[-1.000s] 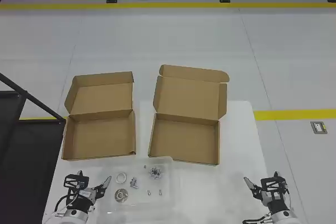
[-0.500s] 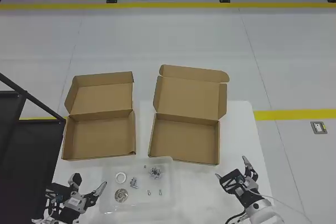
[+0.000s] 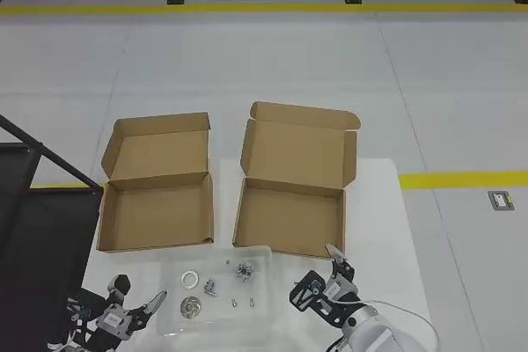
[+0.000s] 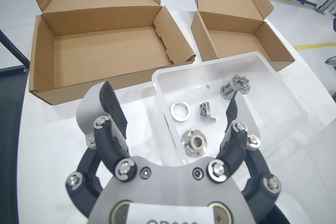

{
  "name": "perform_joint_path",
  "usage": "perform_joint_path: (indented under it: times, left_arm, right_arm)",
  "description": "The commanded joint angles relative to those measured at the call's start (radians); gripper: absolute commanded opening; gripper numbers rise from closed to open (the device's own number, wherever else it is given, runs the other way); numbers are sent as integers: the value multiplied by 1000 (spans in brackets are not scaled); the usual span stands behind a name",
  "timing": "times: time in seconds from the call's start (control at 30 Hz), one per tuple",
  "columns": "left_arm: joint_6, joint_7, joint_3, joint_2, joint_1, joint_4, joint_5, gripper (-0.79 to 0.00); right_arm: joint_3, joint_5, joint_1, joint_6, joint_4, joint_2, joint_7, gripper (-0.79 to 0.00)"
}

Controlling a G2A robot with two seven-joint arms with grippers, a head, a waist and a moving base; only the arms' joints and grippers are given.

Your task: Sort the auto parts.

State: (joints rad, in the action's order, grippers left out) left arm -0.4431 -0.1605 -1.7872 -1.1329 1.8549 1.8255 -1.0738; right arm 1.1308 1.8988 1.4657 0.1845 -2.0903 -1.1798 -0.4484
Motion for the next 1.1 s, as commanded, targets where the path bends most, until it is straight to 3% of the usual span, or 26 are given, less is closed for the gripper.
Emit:
perform_joint_path:
  times: [0.0, 0.2, 0.4, 0.53, 0.67, 0.73, 1.07]
  left_arm:
    - [0, 0, 0, 0, 0, 0, 0, 0]
    - [6, 4, 1, 0, -3, 0, 5, 0]
    - [-13, 27, -18, -1, -9, -2, 65, 0]
    - [-51, 64, -35, 1, -18, -10, 126, 0]
    - [-88, 104, -54, 3, -25, -22, 206, 0]
    - [-88, 147, -59, 4, -29, -28, 265, 0]
    - [-88, 147, -59, 4, -29, -28, 265, 0]
  right_arm:
    - [0, 0, 0, 0, 0, 0, 0, 0]
    - [-4, -16, -7, 10, 13, -1, 24, 0]
    - [-93, -47, -119, 264, 42, -6, 165, 0]
    - [-180, -140, -252, 441, 114, -24, 161, 0]
    - [-278, -315, -411, 587, 280, -59, 110, 0]
    - [-281, -331, -424, 584, 296, -62, 87, 0]
    - [-285, -305, -418, 558, 292, -62, 78, 0]
